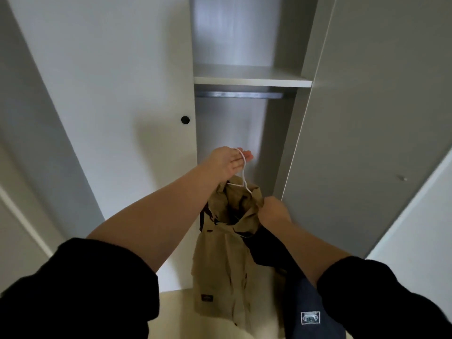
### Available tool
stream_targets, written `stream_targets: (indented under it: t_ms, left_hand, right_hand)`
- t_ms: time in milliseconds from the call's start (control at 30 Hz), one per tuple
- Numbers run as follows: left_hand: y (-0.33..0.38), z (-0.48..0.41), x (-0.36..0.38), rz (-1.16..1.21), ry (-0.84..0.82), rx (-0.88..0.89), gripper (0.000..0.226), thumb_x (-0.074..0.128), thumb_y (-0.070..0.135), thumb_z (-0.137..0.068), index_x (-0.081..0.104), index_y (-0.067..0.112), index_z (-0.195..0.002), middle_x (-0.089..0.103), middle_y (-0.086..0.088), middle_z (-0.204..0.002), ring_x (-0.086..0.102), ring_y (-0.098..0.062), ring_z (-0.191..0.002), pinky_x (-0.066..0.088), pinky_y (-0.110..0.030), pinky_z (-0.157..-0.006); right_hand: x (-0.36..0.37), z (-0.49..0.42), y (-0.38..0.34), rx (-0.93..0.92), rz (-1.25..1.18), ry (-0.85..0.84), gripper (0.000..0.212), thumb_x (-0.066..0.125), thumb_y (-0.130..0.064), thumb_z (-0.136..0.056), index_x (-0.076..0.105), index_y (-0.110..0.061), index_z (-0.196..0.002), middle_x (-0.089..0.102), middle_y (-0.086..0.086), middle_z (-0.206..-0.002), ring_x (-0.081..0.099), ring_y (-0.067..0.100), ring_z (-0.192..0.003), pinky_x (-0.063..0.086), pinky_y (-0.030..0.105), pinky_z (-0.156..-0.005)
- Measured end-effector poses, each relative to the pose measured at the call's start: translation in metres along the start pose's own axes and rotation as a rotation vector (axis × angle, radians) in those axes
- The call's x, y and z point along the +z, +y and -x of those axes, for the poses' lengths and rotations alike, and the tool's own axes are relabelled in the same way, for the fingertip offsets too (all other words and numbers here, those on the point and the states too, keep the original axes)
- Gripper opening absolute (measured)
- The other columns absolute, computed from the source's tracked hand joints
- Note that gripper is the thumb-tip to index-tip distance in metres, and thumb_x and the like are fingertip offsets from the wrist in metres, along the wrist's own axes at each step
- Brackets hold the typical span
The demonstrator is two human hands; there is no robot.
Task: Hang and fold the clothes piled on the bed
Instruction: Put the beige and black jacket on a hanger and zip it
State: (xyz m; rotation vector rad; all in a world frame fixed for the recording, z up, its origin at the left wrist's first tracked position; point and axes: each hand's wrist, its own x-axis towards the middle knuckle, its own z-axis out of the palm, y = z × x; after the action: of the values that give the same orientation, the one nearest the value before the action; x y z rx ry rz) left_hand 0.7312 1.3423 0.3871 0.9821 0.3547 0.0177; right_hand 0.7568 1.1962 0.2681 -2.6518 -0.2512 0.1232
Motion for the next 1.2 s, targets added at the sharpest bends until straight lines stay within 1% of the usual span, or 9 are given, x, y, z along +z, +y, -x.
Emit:
stream_targets:
  t_ms: [167,300,400,533,700,867,1000,1100,1200]
  left_hand:
    - [0.040,-0.050,-0.022,-0.432,-0.019,0.023,0.016,0.048,0.015,-0.098,0.057,0.009,-0.109,0.063,-0.009,-0.115,0.058,-0.022,-0.102,0.043,-0.030,-0.087]
    - [0.046,-0.094,-0.043,-1.536,0.022,0.263,0.028,0.046,0.008,-0.096,0.059,0.000,-0.120,0.057,-0.014,-0.126,0.054,-0.027,-0.113,0.043,-0.032,-0.096]
    - [0.042,-0.125,-0.071,-2.269,-0.001,0.430,0.040,0.046,0.021,-0.095,0.045,0.008,-0.133,0.047,-0.015,-0.136,0.039,-0.031,-0.128,0.035,-0.037,-0.106]
    - [0.053,-0.152,-0.082,-2.799,0.153,0.449,0.067,0.044,0.036,-0.096,0.014,0.013,-0.152,0.016,-0.015,-0.157,0.003,-0.038,-0.145,0.004,-0.048,-0.117]
    - [0.066,-0.163,-0.085,-3.026,0.301,0.108,0.040,0.040,0.036,-0.098,0.051,0.020,-0.133,0.050,-0.003,-0.137,0.032,-0.029,-0.136,0.000,-0.048,-0.116]
    - [0.054,-0.171,-0.087,-3.034,0.290,0.062,0.027,0.045,0.018,-0.099,0.058,0.017,-0.123,0.056,0.000,-0.123,0.047,-0.021,-0.121,0.023,-0.038,-0.112]
    - [0.044,-0.154,-0.090,-2.926,0.181,0.150,0.026,0.041,0.002,-0.097,0.056,0.000,-0.119,0.058,-0.009,-0.121,0.051,-0.027,-0.119,0.031,-0.033,-0.108]
    - [0.039,-0.124,-0.092,-2.955,0.096,0.210,0.023,0.048,0.003,-0.096,0.059,-0.002,-0.115,0.062,-0.010,-0.113,0.056,-0.028,-0.111,0.036,-0.035,-0.107]
    - [0.036,-0.093,-0.097,-2.924,-0.042,0.223,0.020,0.053,0.008,-0.095,0.063,-0.003,-0.109,0.063,-0.008,-0.098,0.062,-0.026,-0.099,0.045,-0.032,-0.097]
  right_hand:
    - [-0.005,-0.060,-0.031,0.091,0.012,-0.001,0.022,0.049,-0.018,-0.096,0.059,-0.002,-0.106,0.063,0.016,-0.110,0.060,0.034,-0.104,0.040,0.031,-0.072]
    - [0.005,-0.092,-0.038,0.149,-0.025,-0.017,0.020,0.049,-0.017,-0.095,0.059,-0.001,-0.103,0.063,0.017,-0.108,0.060,0.034,-0.102,0.041,0.032,-0.072]
    - [0.015,-0.111,-0.040,0.171,-0.086,-0.044,0.025,0.047,-0.017,-0.097,0.058,0.003,-0.108,0.062,0.019,-0.111,0.059,0.034,-0.104,0.041,0.031,-0.074]
    - [0.016,-0.136,-0.043,0.152,-0.166,-0.041,0.029,0.045,-0.016,-0.098,0.059,0.006,-0.109,0.062,0.021,-0.112,0.059,0.034,-0.106,0.039,0.027,-0.075]
    - [0.020,-0.175,-0.056,0.145,-0.308,-0.092,0.030,0.044,-0.020,-0.099,0.059,0.004,-0.110,0.062,0.019,-0.113,0.059,0.031,-0.106,0.039,0.027,-0.075]
    - [0.033,-0.199,-0.067,0.216,-0.508,-0.199,0.034,0.048,-0.025,-0.095,0.057,0.002,-0.113,0.062,0.017,-0.110,0.061,0.030,-0.100,0.049,0.033,-0.081]
    - [0.040,-0.199,-0.072,0.230,-0.554,-0.272,0.040,0.048,-0.030,-0.095,0.054,0.001,-0.120,0.060,0.016,-0.109,0.059,0.029,-0.100,0.046,0.032,-0.080]
    - [0.041,-0.187,-0.082,0.211,-0.567,-0.299,0.043,0.047,-0.031,-0.097,0.051,0.001,-0.125,0.058,0.017,-0.114,0.057,0.030,-0.103,0.040,0.029,-0.077]
    - [0.043,-0.169,-0.096,0.174,-0.589,-0.340,0.046,0.049,-0.030,-0.098,0.048,0.004,-0.129,0.056,0.021,-0.124,0.055,0.033,-0.113,0.042,0.029,-0.084]
